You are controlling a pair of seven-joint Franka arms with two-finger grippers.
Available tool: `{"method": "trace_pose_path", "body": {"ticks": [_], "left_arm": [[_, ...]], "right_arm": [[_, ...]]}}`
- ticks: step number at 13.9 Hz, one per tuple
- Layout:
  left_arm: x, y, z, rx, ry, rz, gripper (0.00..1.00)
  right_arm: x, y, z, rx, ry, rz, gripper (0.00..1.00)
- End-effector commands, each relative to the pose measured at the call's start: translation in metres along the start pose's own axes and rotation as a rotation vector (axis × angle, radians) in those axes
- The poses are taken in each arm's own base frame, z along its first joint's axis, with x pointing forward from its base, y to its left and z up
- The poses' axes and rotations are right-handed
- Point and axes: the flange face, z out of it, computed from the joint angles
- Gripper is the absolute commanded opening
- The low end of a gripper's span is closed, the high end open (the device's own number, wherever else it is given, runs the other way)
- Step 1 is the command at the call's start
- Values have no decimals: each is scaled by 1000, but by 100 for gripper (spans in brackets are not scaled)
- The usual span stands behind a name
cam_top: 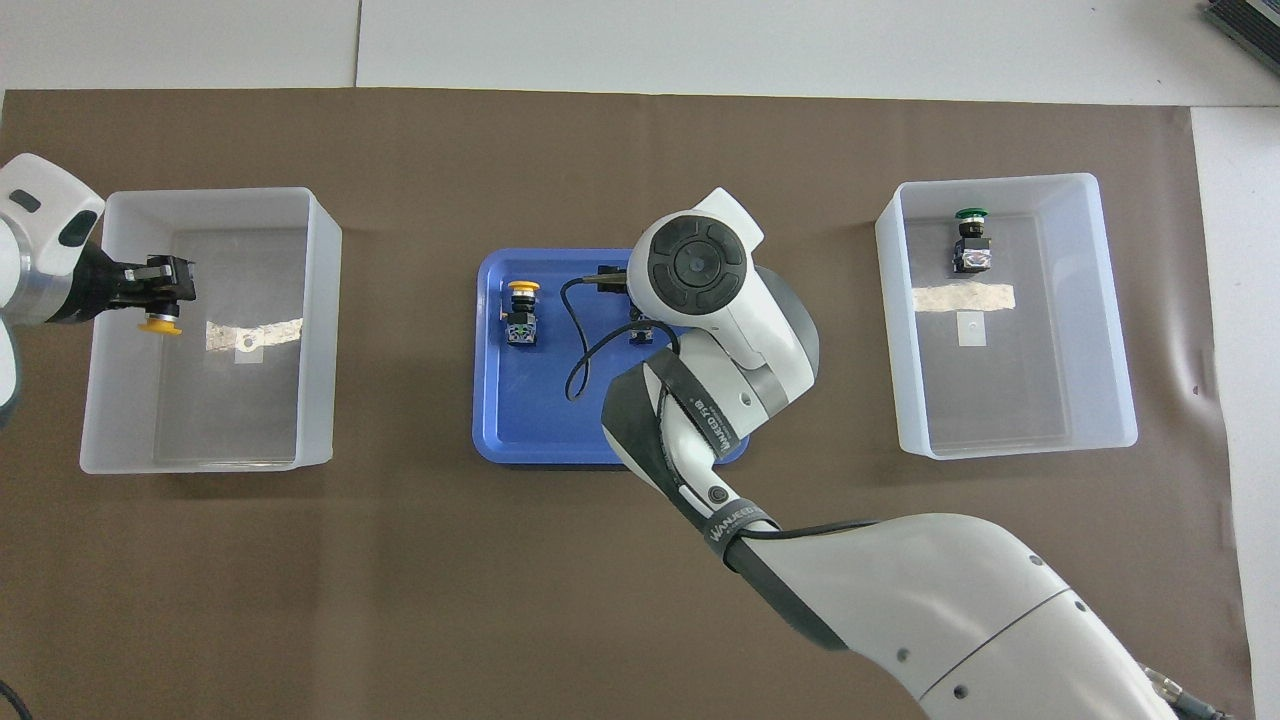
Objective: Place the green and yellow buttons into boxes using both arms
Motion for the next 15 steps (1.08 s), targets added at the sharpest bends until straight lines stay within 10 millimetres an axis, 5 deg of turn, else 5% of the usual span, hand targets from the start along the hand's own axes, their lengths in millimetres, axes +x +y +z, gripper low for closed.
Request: {"method": "trace_pose_path", "body": {"ticks": [1,4,8,10,12,15], "left_arm": [[-32,-2,37,-7,17,22,0],[-54,-2,67,-4,9,50,4],[-60,0,76,-3,8,61,100],[-58,2,74,-4,6,64,100],[-53,7,59,-6,12,70,100],[-20,18,-2,-14,-18,75,100]], "right_arm": [[-3,-7,8,-7,26,8,89],[-12,1,24,-29,-7,1,81],[-21,-1,34,-16,-3,-9,77],[-26,0,39,-13,-10,-9,56],[-24,0,36,-8,-4,-13,0],[-16,-3,21,0,6,7,0]]}}
